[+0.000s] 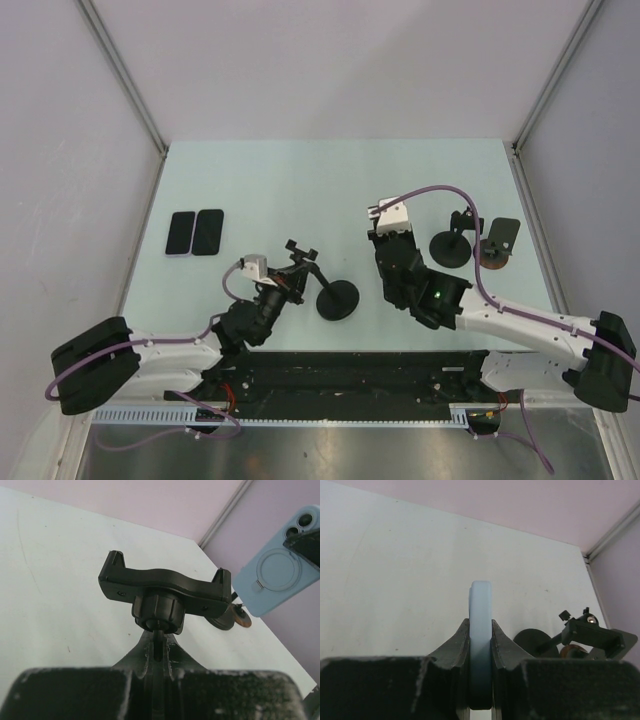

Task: Remove the phone from the phone stand

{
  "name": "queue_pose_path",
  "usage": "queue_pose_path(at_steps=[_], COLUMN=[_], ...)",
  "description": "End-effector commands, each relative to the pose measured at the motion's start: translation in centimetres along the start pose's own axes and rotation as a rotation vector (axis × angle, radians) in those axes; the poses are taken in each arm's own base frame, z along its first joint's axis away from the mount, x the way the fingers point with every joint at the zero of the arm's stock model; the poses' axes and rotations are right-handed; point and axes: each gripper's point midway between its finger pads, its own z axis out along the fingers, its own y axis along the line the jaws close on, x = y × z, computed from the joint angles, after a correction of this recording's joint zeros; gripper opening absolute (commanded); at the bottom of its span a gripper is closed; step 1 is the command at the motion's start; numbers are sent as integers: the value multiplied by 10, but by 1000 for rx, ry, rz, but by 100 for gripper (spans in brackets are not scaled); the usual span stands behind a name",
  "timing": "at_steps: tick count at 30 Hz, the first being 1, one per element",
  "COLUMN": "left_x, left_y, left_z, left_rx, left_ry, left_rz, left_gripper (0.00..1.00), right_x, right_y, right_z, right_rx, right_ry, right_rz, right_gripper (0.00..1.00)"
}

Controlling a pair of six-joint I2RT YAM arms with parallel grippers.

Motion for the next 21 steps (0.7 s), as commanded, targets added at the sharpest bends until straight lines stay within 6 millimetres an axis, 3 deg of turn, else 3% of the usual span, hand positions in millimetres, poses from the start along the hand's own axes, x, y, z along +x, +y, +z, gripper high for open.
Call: queue_pose_path(at_steps=[1,9,17,21], left_x=[29,12,-14,-19], left_y=[7,-31,-57,-66], left_z=[-2,25,65,76], left_rx=[26,151,226,247], left_ry=[118,55,-58,-85], left_rz=[204,282,312,328], left_gripper=[0,0,0,0], right_x=[-33,-42,-41,-43], right_y=[5,-3,-15,-21], right_z=[-9,-23,-34,-39], right_rx=[-127,-215,-239,-249], right_ry=[-63,-118,-147,-159], right_rz=[133,173,183,190], right_gripper=[0,0,0,0])
